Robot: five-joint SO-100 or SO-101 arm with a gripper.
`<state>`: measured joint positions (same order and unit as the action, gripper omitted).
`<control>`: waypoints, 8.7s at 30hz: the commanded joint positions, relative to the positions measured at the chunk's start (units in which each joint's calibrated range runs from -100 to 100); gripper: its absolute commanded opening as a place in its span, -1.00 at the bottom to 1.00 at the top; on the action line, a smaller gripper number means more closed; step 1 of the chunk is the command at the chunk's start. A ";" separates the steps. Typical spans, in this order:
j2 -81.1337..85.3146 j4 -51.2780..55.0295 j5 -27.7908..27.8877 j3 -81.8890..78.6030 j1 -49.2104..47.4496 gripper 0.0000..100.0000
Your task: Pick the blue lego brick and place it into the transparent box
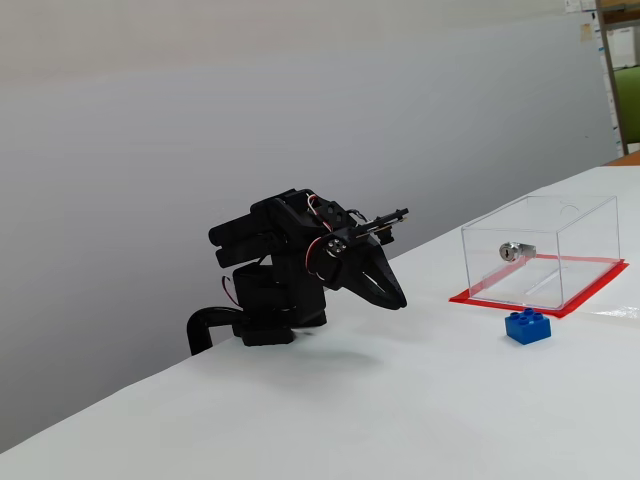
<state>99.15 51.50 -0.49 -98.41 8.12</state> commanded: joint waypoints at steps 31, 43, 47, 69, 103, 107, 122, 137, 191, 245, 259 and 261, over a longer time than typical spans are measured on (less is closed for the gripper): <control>0.59 0.11 0.12 -0.68 0.72 -0.96; 0.59 0.11 0.12 -0.68 0.72 -0.96; 0.59 0.11 0.12 -0.68 0.72 -0.96; 0.59 0.11 0.12 -0.68 0.72 -0.96; 0.59 0.11 0.12 -0.68 0.72 -0.96; 0.59 0.11 0.12 -0.68 0.72 -0.96; 0.59 0.11 0.12 -0.68 0.72 -0.96; 0.59 0.11 0.12 -0.68 0.72 -0.96; -17.23 -0.06 0.02 22.64 -10.15 -0.97; -90.03 7.07 21.99 88.01 -10.67 -0.94; -98.52 6.20 21.89 93.53 -15.03 -0.63; -99.79 6.20 21.05 93.98 -15.62 -0.63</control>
<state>-0.13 58.61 21.40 -8.91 -6.94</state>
